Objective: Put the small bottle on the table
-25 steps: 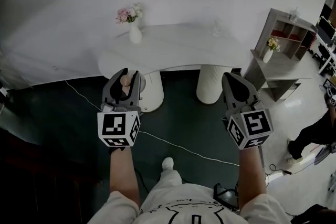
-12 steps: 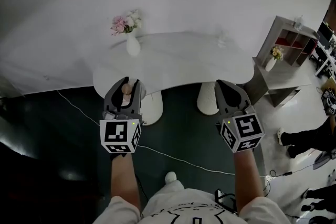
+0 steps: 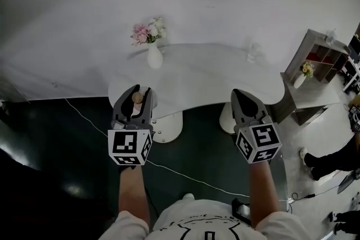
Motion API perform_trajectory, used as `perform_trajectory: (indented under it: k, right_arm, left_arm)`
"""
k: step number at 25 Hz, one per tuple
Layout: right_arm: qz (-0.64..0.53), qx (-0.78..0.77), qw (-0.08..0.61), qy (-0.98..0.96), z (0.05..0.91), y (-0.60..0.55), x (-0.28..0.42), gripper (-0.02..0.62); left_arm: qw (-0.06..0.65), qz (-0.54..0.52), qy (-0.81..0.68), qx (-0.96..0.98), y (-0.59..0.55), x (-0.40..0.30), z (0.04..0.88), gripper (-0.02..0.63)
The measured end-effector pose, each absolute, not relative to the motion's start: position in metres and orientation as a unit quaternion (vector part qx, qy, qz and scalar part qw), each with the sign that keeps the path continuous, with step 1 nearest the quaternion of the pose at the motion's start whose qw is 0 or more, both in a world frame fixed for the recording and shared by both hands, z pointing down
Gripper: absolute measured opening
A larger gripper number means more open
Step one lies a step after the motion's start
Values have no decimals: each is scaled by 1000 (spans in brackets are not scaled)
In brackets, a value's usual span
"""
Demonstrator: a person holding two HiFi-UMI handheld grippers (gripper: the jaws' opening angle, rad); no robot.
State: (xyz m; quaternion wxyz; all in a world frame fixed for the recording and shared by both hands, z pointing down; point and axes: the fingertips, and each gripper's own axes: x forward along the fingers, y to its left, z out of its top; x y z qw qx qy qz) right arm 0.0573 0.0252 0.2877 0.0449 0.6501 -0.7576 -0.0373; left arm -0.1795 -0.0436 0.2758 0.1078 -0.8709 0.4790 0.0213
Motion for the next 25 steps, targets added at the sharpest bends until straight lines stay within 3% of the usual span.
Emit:
perform_trajectory:
  k: [16, 25]
  right_arm:
    - [-25, 628, 41, -776, 302, 3, 55, -6]
    - [-16, 614, 40, -788, 316, -59, 85, -6]
  left_arm:
    - [112, 26, 484, -868, -63, -176, 275, 123]
    - [108, 9, 490, -865, -116, -140, 289, 123]
